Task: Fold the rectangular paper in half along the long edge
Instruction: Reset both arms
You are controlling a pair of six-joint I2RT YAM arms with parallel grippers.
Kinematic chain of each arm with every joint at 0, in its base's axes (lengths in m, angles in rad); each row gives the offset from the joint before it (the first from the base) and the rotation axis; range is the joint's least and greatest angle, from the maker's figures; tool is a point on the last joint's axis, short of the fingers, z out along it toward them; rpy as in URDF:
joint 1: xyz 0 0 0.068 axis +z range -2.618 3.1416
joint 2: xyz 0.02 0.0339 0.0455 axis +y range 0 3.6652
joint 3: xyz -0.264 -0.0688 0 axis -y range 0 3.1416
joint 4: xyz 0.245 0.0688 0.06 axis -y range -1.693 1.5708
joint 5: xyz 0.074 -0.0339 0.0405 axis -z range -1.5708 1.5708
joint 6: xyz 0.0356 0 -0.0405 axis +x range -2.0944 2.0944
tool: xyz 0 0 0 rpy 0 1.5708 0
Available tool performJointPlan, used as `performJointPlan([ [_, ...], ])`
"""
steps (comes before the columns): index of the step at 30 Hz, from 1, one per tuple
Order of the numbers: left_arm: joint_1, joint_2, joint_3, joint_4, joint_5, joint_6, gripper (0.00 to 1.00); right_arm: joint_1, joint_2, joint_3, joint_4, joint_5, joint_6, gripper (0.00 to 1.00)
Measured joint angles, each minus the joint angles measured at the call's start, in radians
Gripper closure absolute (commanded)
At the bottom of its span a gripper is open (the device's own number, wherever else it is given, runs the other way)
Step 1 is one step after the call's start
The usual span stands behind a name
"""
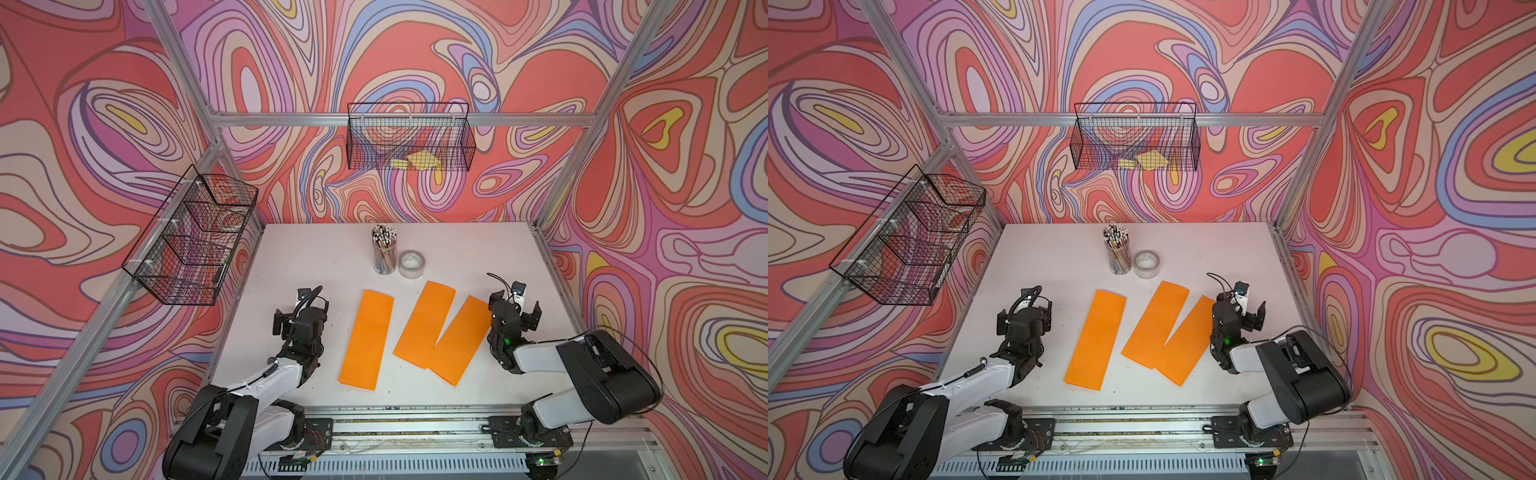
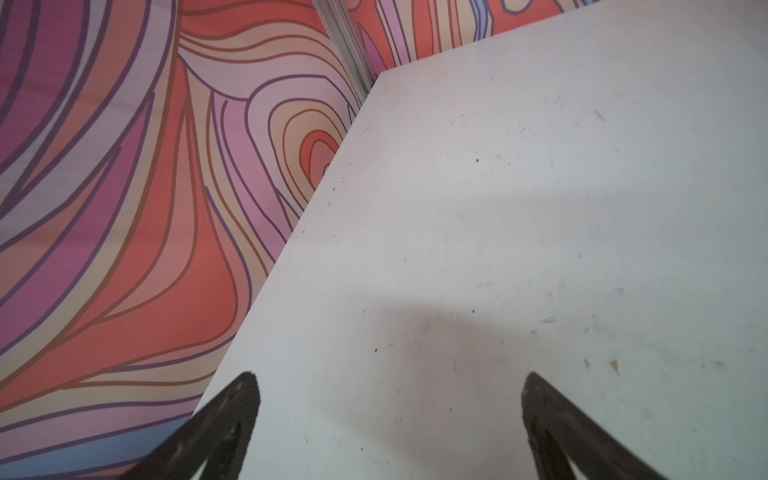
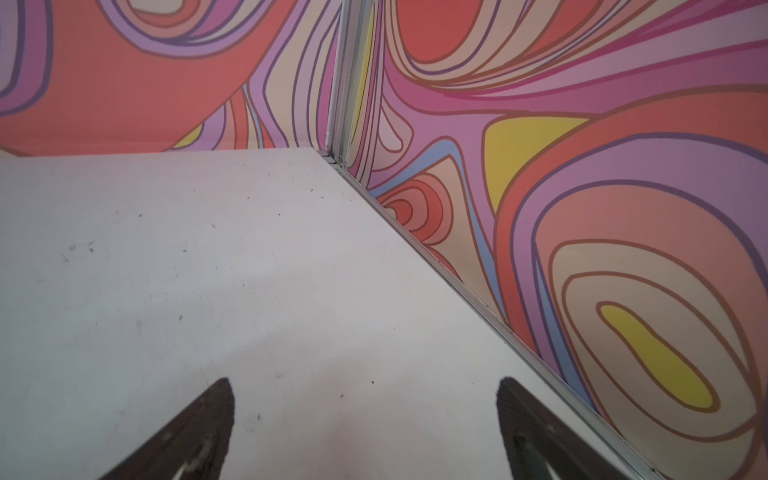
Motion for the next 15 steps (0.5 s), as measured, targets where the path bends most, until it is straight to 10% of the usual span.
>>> performJointPlan([
  [15,0.135,0.149,0.043,0.257,0.21,0.007,0.01,-0.145,0.137,0.084,0.211,-0.471,-0.037,0.02],
])
